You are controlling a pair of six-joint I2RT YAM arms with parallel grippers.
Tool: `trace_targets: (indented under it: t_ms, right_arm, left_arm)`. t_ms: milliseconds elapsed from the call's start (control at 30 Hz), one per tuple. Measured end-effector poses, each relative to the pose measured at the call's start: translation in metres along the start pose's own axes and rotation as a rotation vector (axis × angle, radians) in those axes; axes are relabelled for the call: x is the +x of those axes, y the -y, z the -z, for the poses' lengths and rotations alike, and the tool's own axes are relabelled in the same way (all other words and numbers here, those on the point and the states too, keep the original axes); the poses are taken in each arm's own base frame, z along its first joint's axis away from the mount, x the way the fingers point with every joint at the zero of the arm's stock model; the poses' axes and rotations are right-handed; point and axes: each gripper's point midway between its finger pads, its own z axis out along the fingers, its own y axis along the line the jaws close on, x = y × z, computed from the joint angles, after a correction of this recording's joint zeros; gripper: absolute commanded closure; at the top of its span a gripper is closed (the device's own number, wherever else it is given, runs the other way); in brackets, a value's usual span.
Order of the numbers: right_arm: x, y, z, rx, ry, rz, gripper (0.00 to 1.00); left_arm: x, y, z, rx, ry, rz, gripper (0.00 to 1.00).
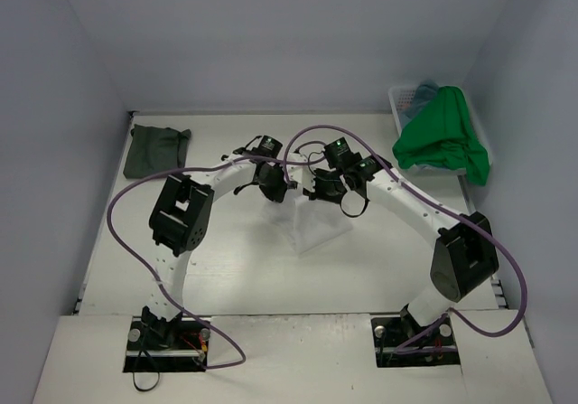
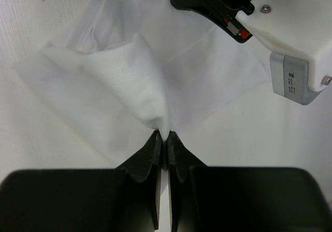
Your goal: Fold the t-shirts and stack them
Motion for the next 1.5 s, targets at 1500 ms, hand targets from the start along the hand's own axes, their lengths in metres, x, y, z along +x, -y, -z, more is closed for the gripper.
trace_targets:
  t_ms: [1500]
  right_arm:
    - [-0.001, 0.022, -0.051, 0.015, 0.013, 0.017, 1.00]
  left_arm:
    - [-0.019, 0.018, -0.007, 0.097, 0.023, 0.097, 0.98]
